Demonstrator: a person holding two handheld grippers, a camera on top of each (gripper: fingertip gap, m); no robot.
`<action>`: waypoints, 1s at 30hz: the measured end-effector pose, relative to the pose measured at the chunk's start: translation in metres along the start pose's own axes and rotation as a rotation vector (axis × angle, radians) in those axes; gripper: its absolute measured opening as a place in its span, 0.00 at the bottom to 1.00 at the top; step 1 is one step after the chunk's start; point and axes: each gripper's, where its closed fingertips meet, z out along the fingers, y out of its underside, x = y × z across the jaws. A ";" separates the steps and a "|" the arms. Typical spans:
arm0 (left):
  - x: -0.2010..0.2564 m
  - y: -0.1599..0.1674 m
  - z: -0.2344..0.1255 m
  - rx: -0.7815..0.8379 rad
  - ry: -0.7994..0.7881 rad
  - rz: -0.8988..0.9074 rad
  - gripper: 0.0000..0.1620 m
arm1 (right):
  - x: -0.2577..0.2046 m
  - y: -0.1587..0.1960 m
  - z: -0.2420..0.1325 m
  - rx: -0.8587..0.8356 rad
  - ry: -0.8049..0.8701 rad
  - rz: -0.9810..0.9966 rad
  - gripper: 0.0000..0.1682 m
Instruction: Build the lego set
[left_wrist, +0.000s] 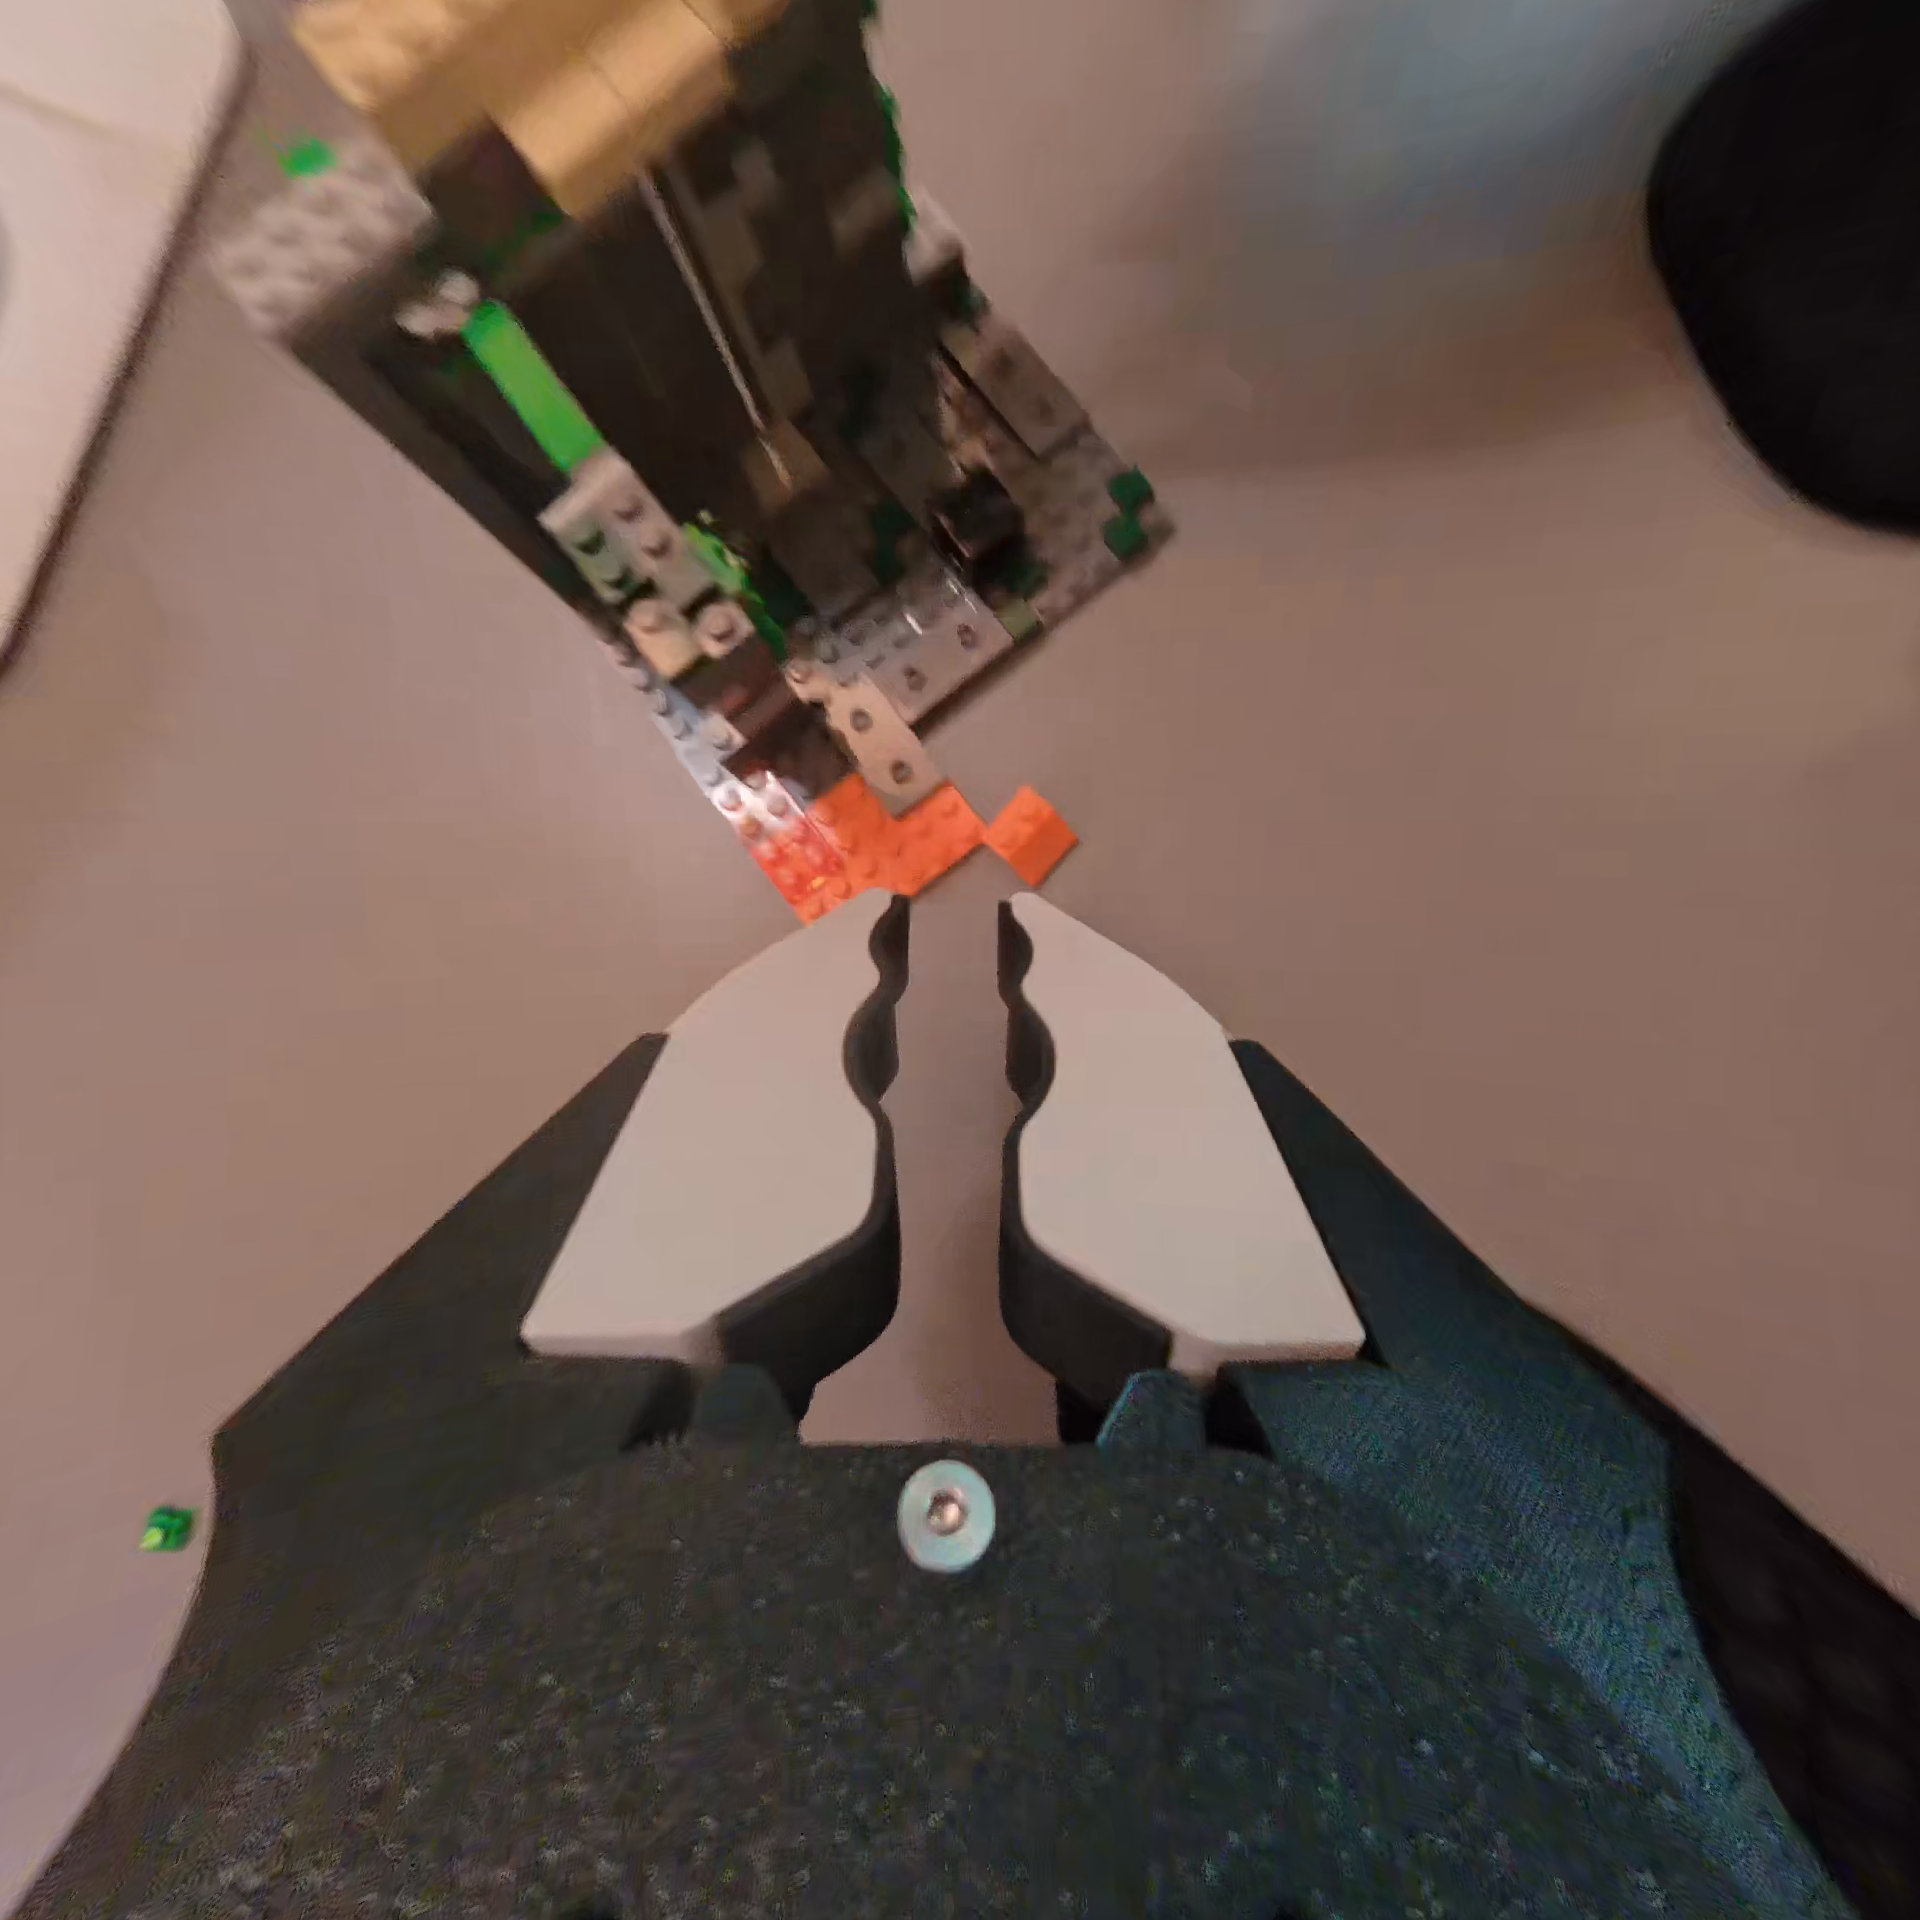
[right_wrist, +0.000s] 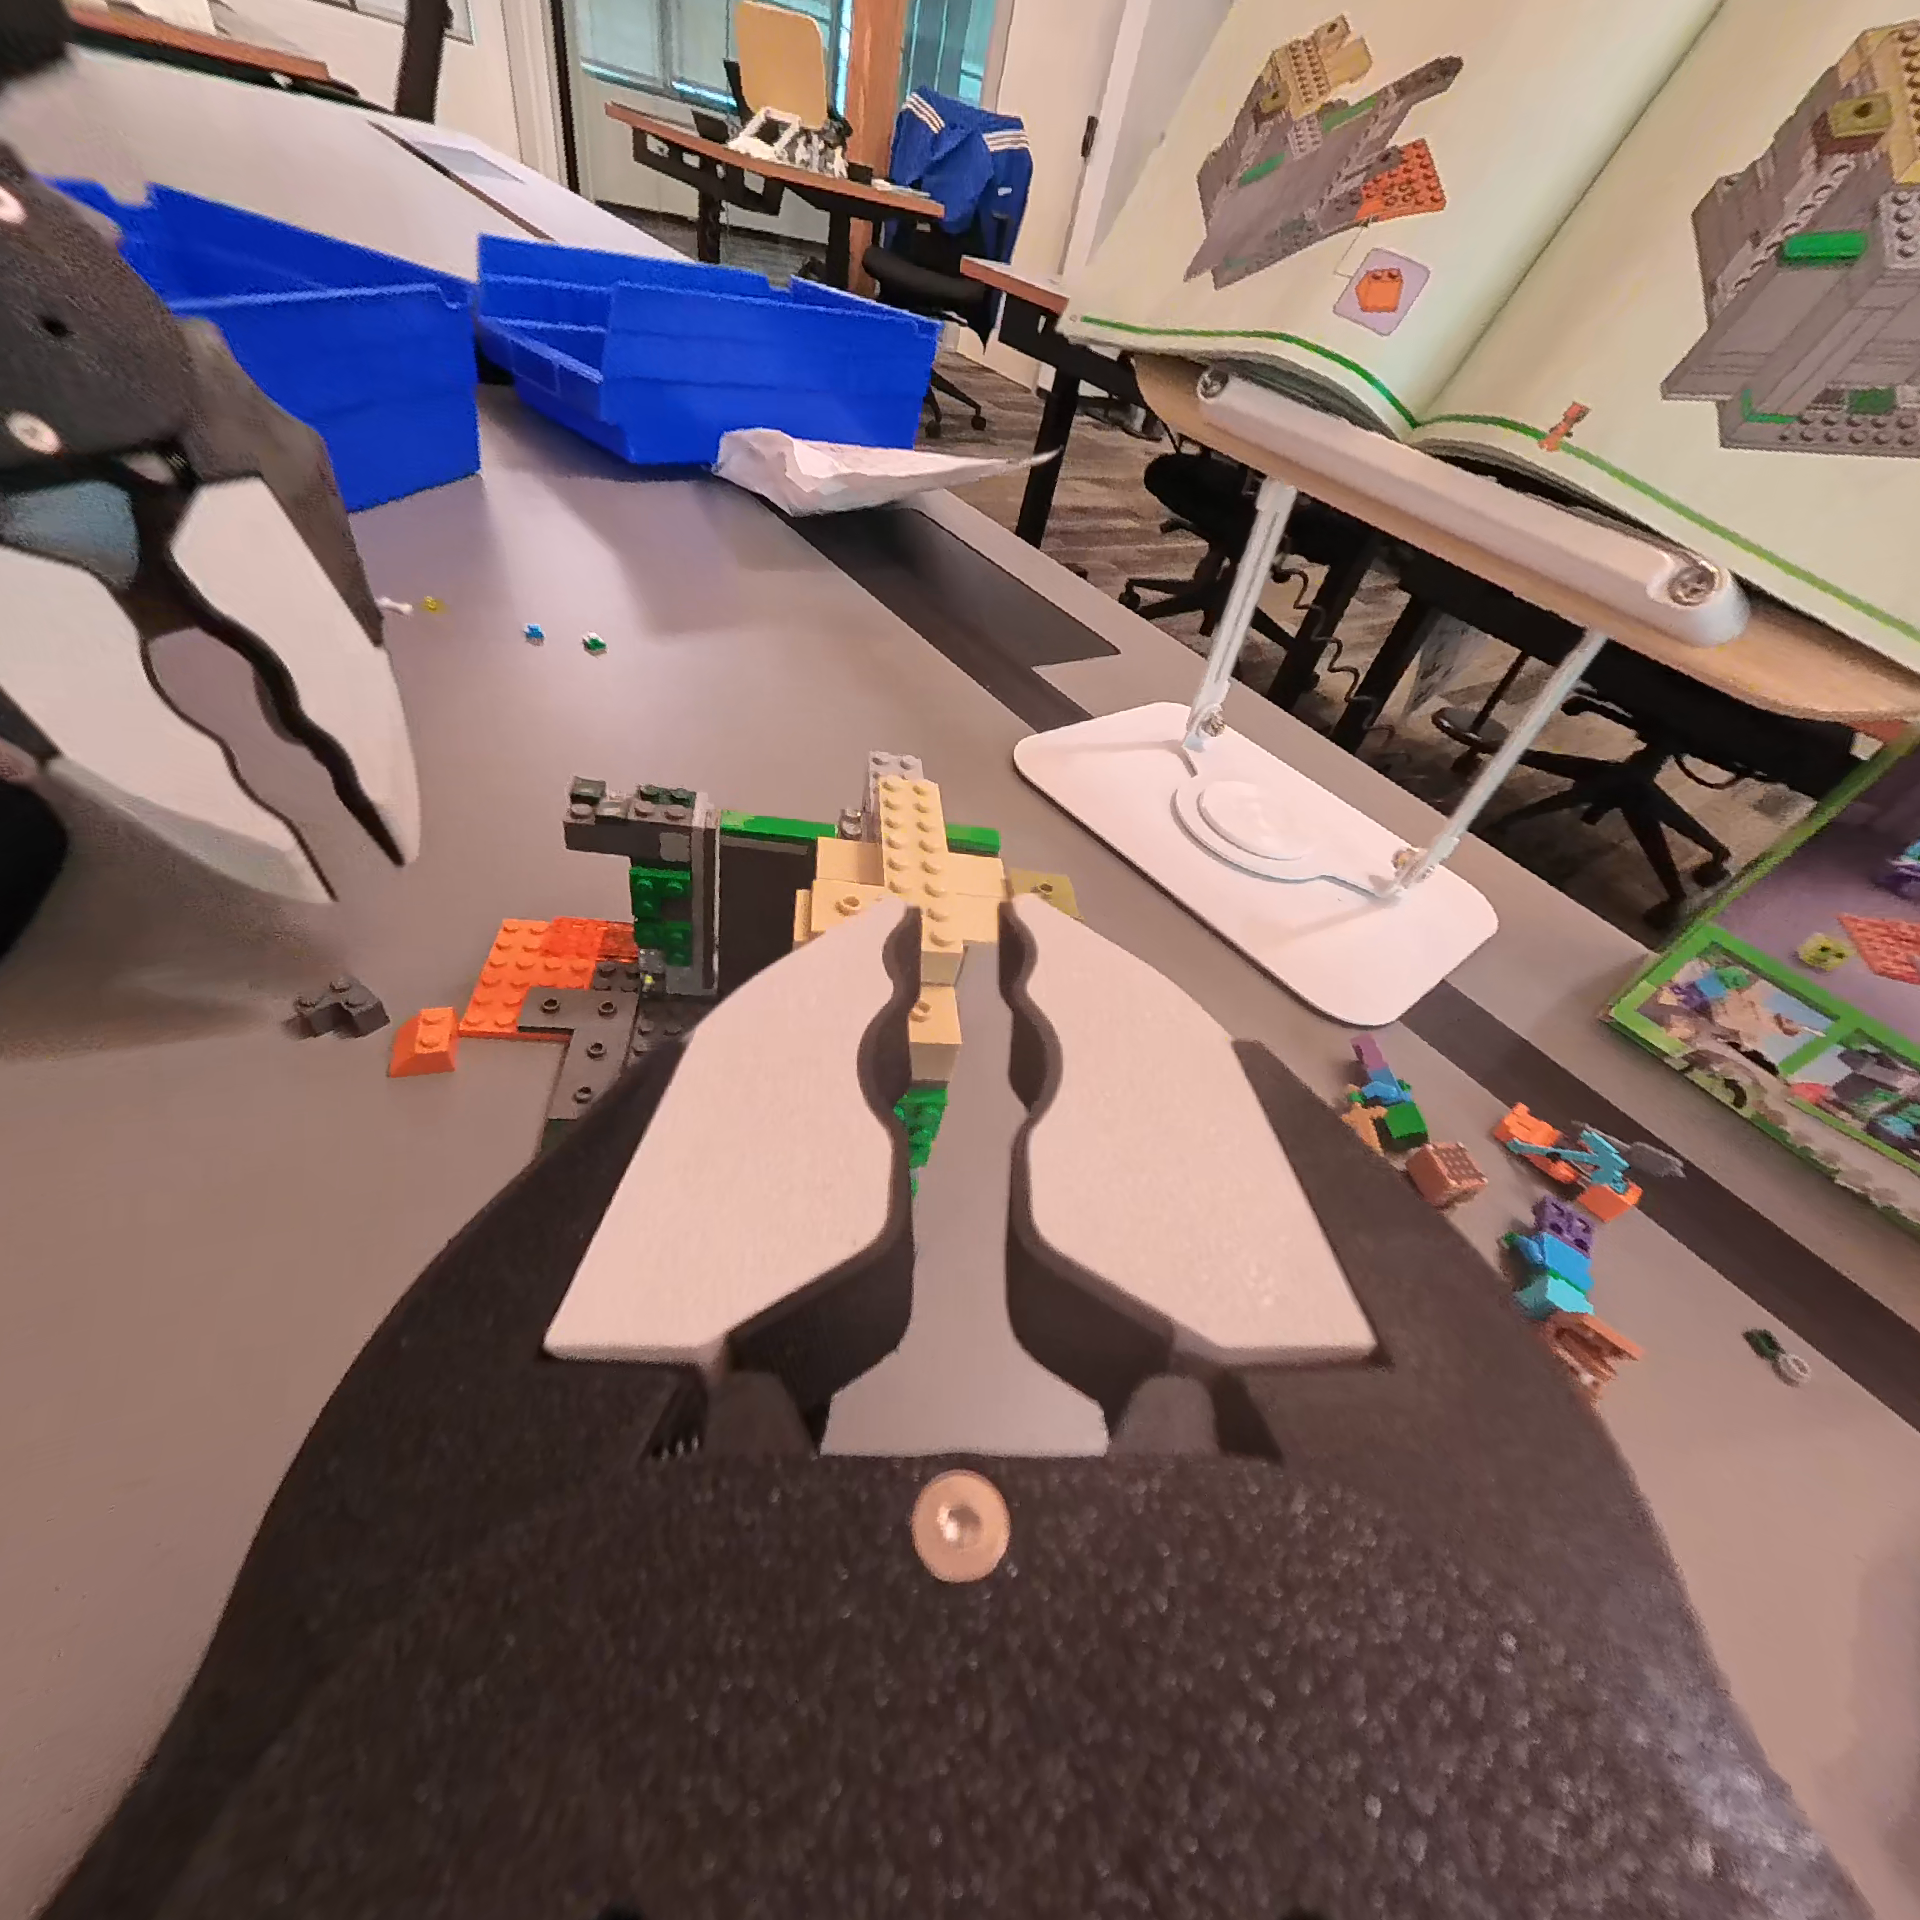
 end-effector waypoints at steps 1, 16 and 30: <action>-0.003 -0.003 -0.002 0.054 -0.023 -0.026 0.09 | 0.001 0.002 0.001 -0.014 0.009 -0.001 0.10; -0.034 -0.022 -0.030 0.485 -0.307 -0.180 0.08 | -0.013 0.060 0.029 -0.283 -0.150 -0.106 0.13; -0.030 -0.018 -0.024 0.489 -0.303 -0.172 0.08 | 0.003 0.057 0.047 -0.259 -0.264 -0.075 0.14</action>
